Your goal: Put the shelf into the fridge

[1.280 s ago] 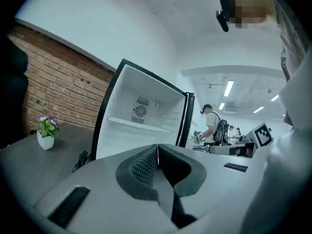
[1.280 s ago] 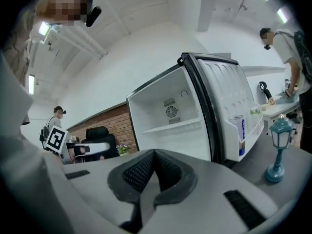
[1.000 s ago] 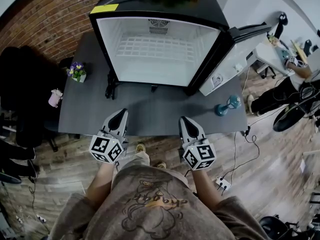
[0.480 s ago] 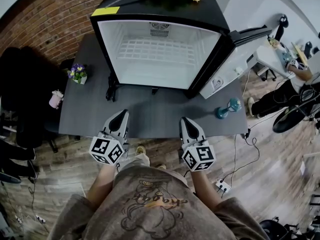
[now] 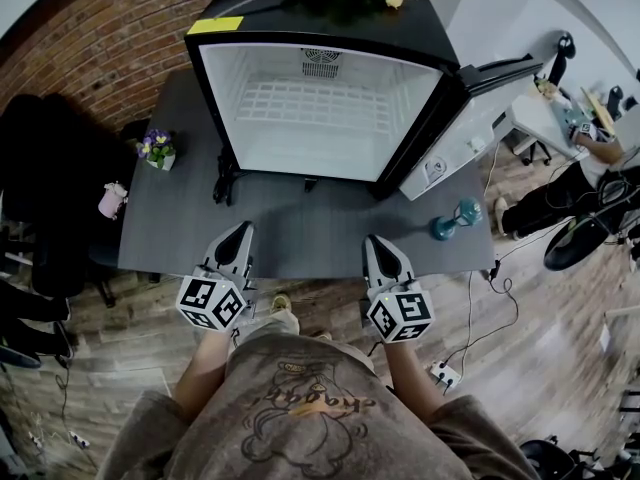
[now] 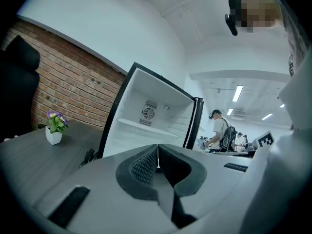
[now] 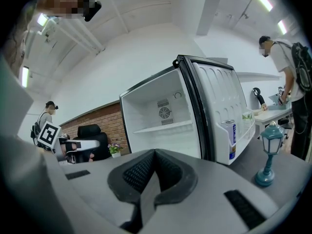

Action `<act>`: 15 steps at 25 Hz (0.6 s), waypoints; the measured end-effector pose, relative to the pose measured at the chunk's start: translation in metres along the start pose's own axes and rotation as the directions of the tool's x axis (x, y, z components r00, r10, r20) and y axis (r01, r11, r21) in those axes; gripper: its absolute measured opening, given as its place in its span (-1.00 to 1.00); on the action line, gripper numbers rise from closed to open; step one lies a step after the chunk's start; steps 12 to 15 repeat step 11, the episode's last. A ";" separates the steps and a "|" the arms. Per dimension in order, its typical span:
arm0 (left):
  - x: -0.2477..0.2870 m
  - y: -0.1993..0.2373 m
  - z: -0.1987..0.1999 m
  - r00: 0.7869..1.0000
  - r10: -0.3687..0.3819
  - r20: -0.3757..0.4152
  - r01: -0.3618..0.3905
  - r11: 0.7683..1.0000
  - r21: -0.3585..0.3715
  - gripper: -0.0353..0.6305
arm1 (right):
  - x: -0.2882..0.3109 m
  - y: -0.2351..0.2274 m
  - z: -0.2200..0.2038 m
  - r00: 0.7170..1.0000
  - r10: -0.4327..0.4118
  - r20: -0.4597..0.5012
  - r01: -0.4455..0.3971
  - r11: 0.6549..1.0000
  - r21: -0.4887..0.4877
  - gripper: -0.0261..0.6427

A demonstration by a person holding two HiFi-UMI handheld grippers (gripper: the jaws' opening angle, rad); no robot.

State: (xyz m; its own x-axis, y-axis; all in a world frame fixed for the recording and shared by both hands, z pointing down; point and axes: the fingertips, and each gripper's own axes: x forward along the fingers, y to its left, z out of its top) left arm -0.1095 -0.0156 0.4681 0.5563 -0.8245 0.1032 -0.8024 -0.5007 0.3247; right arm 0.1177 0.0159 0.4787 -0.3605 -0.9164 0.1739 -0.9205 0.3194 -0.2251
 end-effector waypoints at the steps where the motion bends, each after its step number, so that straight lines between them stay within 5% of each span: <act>1: -0.001 0.001 0.000 1.000 0.002 0.002 -0.002 1.000 -0.008 -0.80 | 0.000 0.000 0.000 1.000 -0.001 0.002 0.001 1.000 0.002 -0.94; 15: -0.004 0.006 0.003 1.000 0.010 0.023 -0.008 0.997 -0.079 -0.80 | -0.002 -0.003 0.000 1.000 -0.018 0.017 0.017 0.999 0.030 -0.94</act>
